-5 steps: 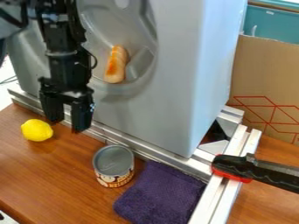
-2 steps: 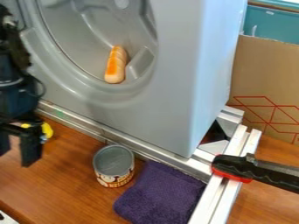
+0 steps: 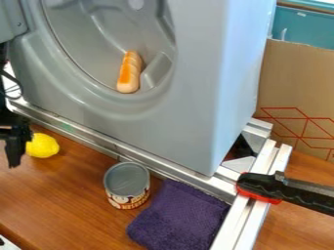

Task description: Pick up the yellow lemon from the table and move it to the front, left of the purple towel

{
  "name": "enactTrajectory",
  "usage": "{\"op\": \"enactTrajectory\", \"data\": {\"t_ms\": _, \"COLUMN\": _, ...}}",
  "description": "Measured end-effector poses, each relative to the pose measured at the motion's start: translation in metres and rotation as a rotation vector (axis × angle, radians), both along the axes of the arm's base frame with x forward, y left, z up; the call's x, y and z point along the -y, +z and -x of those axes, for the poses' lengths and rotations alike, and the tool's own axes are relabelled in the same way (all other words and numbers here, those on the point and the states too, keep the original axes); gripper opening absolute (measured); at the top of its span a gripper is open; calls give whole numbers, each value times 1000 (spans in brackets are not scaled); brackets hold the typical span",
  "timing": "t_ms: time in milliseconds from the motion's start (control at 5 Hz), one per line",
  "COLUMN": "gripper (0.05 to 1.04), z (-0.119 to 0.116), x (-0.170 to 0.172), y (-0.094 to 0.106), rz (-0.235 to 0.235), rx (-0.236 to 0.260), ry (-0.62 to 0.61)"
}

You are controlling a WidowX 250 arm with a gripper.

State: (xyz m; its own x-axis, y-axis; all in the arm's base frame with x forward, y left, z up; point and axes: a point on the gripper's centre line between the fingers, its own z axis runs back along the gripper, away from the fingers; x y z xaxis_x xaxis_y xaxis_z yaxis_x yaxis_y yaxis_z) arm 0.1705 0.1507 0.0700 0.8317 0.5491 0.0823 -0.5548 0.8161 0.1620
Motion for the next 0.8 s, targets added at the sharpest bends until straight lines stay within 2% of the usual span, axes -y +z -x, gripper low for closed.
{"op": "enactTrajectory", "data": {"t_ms": 200, "gripper": 999, "z": -13, "x": -15, "y": 3, "rz": -59, "rx": 121, "ry": 93}}
{"op": "enactTrajectory", "data": {"t_ms": 400, "gripper": 999, "z": -31, "x": -29, "y": -1, "rz": -100, "rx": 206, "ry": 165}}
{"op": "enactTrajectory", "data": {"t_ms": 600, "gripper": 999, "z": -43, "x": -40, "y": -13, "rz": -134, "rx": 272, "ry": 325}}
{"op": "enactTrajectory", "data": {"t_ms": 800, "gripper": 999, "z": -57, "x": -42, "y": -21, "rz": -118, "rx": 290, "ry": 422}}
